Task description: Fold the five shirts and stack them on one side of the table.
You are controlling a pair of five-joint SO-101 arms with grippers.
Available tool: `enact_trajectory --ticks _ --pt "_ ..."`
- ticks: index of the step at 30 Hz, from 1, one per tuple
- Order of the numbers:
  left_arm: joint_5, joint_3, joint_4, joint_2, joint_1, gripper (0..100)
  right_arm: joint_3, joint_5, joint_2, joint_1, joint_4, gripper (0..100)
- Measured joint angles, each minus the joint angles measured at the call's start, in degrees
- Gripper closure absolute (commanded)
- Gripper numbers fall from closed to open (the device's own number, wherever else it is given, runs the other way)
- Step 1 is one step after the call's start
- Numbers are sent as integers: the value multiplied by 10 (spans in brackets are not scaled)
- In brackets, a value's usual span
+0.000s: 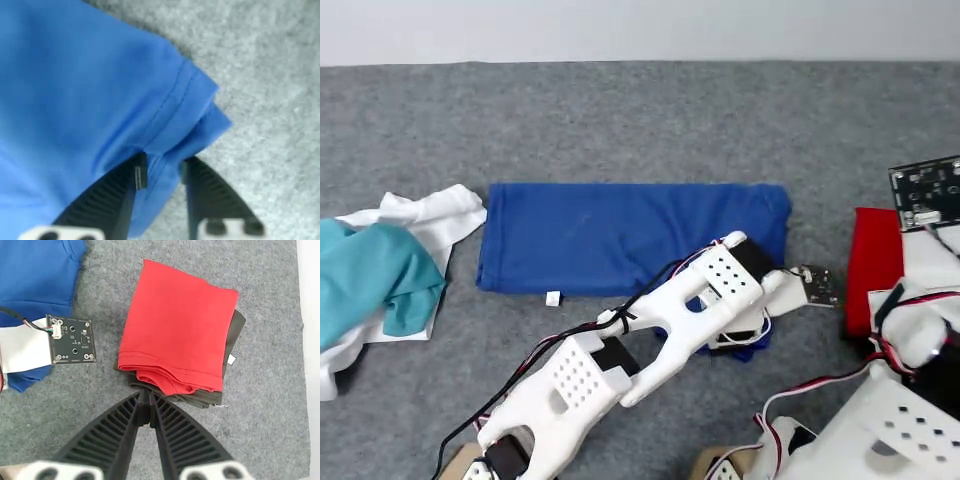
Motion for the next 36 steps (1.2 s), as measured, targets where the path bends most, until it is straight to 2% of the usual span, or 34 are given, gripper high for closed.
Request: enact_trajectory --ticks 5,12,21,25,36 --pt "0 -29 0 0 0 995 0 0 0 0 0 988" --pt "-2 -47 12 1 -4 995 0 0 0 0 0 988" --pt "-1 -164 32 1 -81 995 0 0 0 0 0 988" --pt "-4 -180 32 1 -92 995 0 0 0 0 0 988" --pt "-4 -183 -21 45 -127 994 29 0 0 0 0 988"
